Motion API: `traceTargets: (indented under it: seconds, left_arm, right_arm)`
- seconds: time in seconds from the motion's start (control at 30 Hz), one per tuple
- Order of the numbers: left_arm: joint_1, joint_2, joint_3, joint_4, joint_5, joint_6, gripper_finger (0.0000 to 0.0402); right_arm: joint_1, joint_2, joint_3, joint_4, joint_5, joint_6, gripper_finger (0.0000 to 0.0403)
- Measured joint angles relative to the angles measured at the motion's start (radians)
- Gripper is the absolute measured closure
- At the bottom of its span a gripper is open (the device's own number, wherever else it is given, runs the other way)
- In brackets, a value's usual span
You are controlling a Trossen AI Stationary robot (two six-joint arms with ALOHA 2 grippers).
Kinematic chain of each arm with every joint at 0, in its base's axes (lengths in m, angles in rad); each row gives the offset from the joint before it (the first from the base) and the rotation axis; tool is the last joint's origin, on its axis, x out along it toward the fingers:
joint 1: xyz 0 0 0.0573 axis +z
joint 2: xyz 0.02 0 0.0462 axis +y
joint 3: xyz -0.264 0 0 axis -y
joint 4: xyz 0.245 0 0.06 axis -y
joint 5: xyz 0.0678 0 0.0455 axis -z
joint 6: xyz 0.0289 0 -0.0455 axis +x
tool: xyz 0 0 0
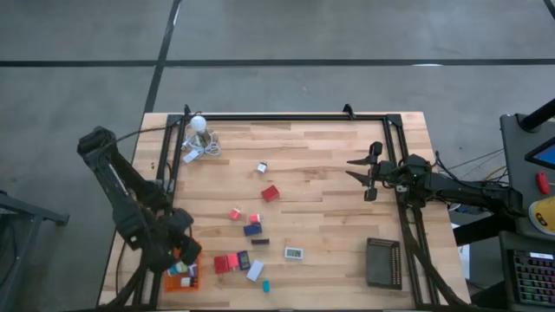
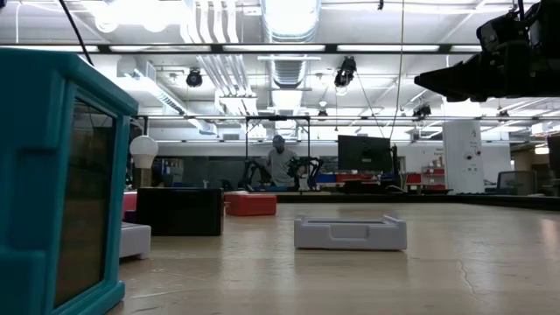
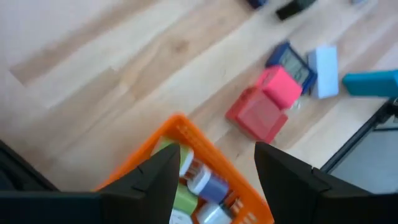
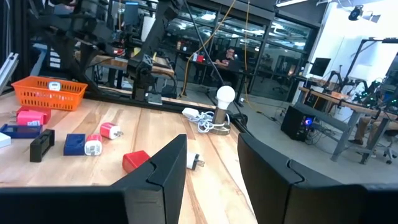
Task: Pick & Place Office items
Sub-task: Put the left white pink charger adapter into the orange bin
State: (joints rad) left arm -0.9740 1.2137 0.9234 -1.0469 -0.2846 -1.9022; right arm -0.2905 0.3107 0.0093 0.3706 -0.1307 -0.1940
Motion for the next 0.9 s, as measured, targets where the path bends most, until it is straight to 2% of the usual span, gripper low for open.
traceTargets:
  seconds: [0.37, 0.6, 0.77, 0.9]
  left_arm:
    - [0.264, -0.058, -0.01, -0.031, -0.005, 0.246, 0.0188]
    - [0.397, -0.025, -0.011, -0.019, -0.003, 0.341, 0.0189]
    - [0.463, 0.017, -0.011, 0.036, 0.052, 0.442, 0.0188]
    - [0.515, 0.06, -0.011, 0.064, 0.054, 0.512, 0.0188]
  right_arm:
    - [0.0, 0.0, 0.0, 0.0, 0.0, 0.0, 0.0264]
    - [0.0, 0.0, 0.0, 0.0, 0.0, 0.0, 0.0264]
    - [0.0, 0.0, 0.0, 0.0, 0.0, 0.0, 0.0264]
    - [0.0, 0.0, 0.0, 0.0, 0.0, 0.0, 0.0264]
